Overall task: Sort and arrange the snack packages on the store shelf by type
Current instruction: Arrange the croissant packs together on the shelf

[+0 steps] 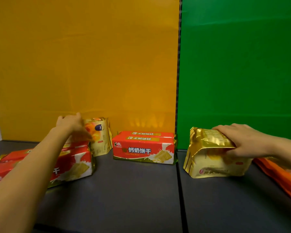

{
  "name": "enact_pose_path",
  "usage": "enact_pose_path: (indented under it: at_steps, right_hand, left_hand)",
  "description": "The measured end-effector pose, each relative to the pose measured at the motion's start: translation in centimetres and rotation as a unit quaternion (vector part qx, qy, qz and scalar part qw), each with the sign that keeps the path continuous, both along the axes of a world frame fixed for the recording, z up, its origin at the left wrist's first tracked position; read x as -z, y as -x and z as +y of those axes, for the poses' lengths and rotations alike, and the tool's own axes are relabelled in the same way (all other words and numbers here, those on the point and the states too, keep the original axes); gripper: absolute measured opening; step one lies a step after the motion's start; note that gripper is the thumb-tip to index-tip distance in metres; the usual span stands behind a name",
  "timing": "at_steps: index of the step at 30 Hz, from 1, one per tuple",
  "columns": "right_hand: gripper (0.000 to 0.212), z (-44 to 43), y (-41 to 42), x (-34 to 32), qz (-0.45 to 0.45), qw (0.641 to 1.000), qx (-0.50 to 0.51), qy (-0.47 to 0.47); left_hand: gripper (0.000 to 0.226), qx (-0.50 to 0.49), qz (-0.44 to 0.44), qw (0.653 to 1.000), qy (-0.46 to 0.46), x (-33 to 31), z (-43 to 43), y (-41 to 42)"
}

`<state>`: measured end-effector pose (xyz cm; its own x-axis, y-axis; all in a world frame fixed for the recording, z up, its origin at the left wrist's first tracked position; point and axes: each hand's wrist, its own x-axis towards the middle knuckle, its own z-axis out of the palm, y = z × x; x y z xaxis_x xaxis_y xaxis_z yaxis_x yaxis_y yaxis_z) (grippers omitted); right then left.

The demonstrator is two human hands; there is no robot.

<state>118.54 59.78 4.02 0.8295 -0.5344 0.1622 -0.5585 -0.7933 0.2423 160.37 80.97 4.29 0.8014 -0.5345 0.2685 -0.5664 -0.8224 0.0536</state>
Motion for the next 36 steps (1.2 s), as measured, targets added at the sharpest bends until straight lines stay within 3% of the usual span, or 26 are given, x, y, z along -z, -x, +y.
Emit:
enact_pose_path:
  at_steps: [4,7,11,16,19,23,29,36]
  right_hand:
    - [0.079,0.0,0.6,-0.1,0.005,1.0,-0.002,-0.002]
    - [0.088,-0.1,1.3,0.2,-0.024,0.999,-0.022,-0.003]
    - [0.115,-0.7,2.7,0.4,-0.022,1.0,-0.003,-0.007]
    - [0.087,-0.7,3.5,0.5,-0.11,0.993,0.015,-0.038]
    - [0.082,-0.5,3.7,1.0,-0.162,0.986,0.023,-0.022]
    - [0.077,0.1,4.1,0.9,-0.225,0.973,0.045,0.016]
    - [0.071,1.9,6.9,-2.0,-0.367,0.928,0.064,0.025]
    - [0.075,5.0,16.5,-3.8,-0.398,0.913,0.091,-0.006]
  left_hand:
    - [0.057,-0.017,-0.042,0.997,-0.068,0.2,-0.4,-1.0]
    - [0.067,-0.014,-0.048,0.996,-0.07,0.3,-0.5,-1.4]
    - [0.065,0.017,0.042,0.999,-0.029,-0.3,-0.1,-1.5]
    - [0.07,0.041,0.016,0.999,0.029,-0.3,0.8,-0.4]
    - [0.076,0.062,-0.018,0.986,0.152,-1.0,1.8,0.4]
    - [0.059,0.105,-0.093,0.947,0.288,-4.3,4.0,3.0]
    - [0.074,0.198,-0.131,0.916,0.324,-8.9,5.5,12.2]
    - [0.076,0.302,-0.095,0.902,0.292,-9.4,3.4,26.0]
